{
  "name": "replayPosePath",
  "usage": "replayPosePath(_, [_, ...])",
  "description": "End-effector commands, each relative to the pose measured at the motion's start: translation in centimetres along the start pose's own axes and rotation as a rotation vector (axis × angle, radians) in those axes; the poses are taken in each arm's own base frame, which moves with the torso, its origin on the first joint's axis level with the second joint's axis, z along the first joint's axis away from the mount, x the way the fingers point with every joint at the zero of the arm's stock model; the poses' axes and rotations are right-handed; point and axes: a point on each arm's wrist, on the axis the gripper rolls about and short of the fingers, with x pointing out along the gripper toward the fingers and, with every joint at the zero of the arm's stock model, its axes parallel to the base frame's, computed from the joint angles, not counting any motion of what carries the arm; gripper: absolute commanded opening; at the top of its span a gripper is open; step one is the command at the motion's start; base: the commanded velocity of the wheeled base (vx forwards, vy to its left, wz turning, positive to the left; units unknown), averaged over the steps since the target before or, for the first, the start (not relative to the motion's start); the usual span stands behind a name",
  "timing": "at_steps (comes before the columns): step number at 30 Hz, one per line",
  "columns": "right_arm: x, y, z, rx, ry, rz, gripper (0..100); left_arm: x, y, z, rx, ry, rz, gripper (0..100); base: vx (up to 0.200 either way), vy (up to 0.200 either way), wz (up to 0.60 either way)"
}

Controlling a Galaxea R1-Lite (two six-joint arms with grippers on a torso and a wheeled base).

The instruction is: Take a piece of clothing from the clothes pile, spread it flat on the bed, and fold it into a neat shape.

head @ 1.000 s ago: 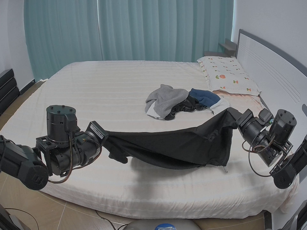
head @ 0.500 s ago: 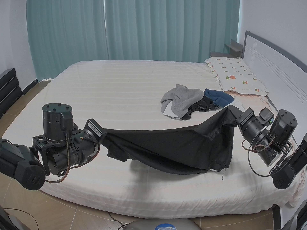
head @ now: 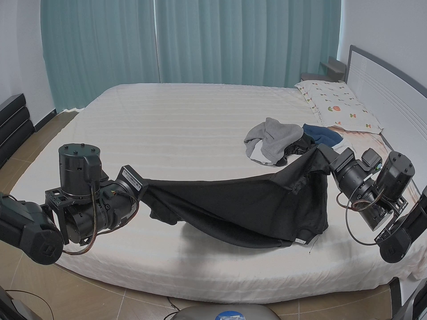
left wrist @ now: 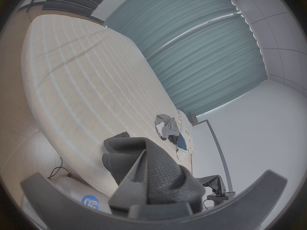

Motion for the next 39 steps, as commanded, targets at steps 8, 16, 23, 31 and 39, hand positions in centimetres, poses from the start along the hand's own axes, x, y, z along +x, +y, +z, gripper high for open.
replayPosePath(8, [-0.10,0.45,0.22,0.005,-0.015,0.025,0,-0.37,0.03,0.01,0.001,-0.002,-0.004,0,0.000,0.200,0.00])
replayPosePath(16, [-0.28,0.78,-0.04,0.006,-0.005,0.036,0,-0.37,0.03,0.01,0.001,-0.002,-0.004,0,0.000,0.200,0.00])
replayPosePath(23, [-0.30,0.83,-0.05,0.008,-0.003,0.038,0,-0.36,0.05,0.04,0.000,-0.003,-0.004,0,0.000,0.200,0.00])
replayPosePath(31, [-0.35,0.93,-0.18,0.009,0.002,0.042,0,-0.33,0.11,0.01,0.001,-0.002,-0.001,0,0.000,0.200,0.00])
replayPosePath(39, [-0.40,0.72,-0.35,0.006,0.009,0.032,0,-0.25,0.29,-0.14,0.002,0.004,0.007,0,0.000,0.175,0.00])
